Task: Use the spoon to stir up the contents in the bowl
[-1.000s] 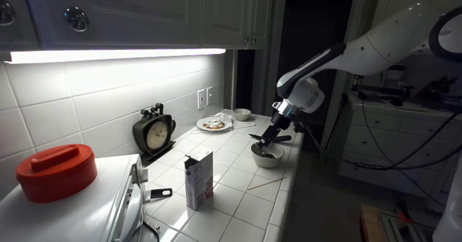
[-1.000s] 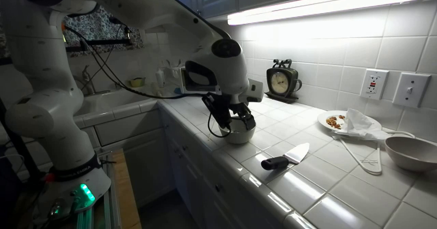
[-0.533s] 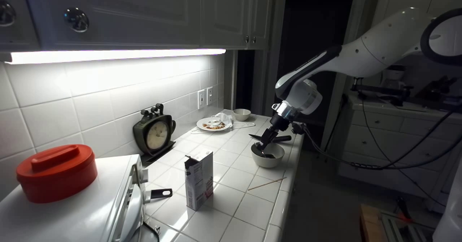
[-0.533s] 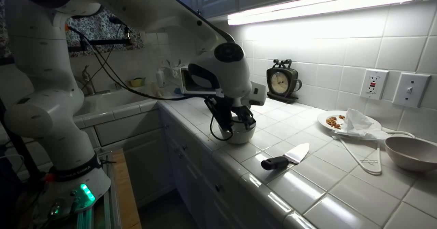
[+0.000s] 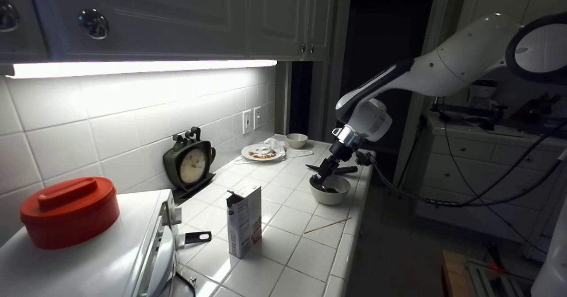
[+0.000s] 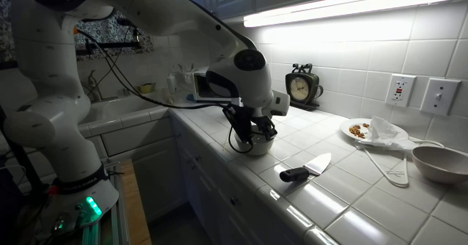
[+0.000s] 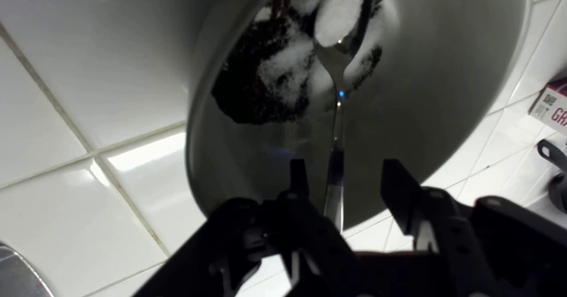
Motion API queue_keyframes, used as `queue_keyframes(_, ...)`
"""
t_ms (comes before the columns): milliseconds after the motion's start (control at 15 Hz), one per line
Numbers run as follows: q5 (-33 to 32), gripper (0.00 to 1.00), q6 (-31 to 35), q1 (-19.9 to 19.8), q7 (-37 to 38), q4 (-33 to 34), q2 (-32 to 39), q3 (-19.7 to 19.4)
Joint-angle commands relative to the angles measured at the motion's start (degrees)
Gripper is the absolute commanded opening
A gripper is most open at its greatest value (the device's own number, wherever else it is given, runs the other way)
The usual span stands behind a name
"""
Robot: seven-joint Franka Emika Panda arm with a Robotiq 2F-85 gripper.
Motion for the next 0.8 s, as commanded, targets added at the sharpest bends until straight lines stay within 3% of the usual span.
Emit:
queue_keyframes(0,2.87,0.31,-1.08,-1.53,-2.26,1.83,1.75,1.01)
queue_keyframes(133,3.1,0.25,-1.29,-1.61,-2.58,1.89,1.82,1.05)
queue_keyframes(267,3.17,0.08,-1.37,-1.62,-2.75,1.94,1.82,1.13)
queue_keyframes(400,3.21,0.03,-1.54,-1.55,-2.95,1.95,1.64,1.24)
queue_keyframes(733,2.89,0.02,-1.43,-1.31,-3.59,1.47,0.96,1.52)
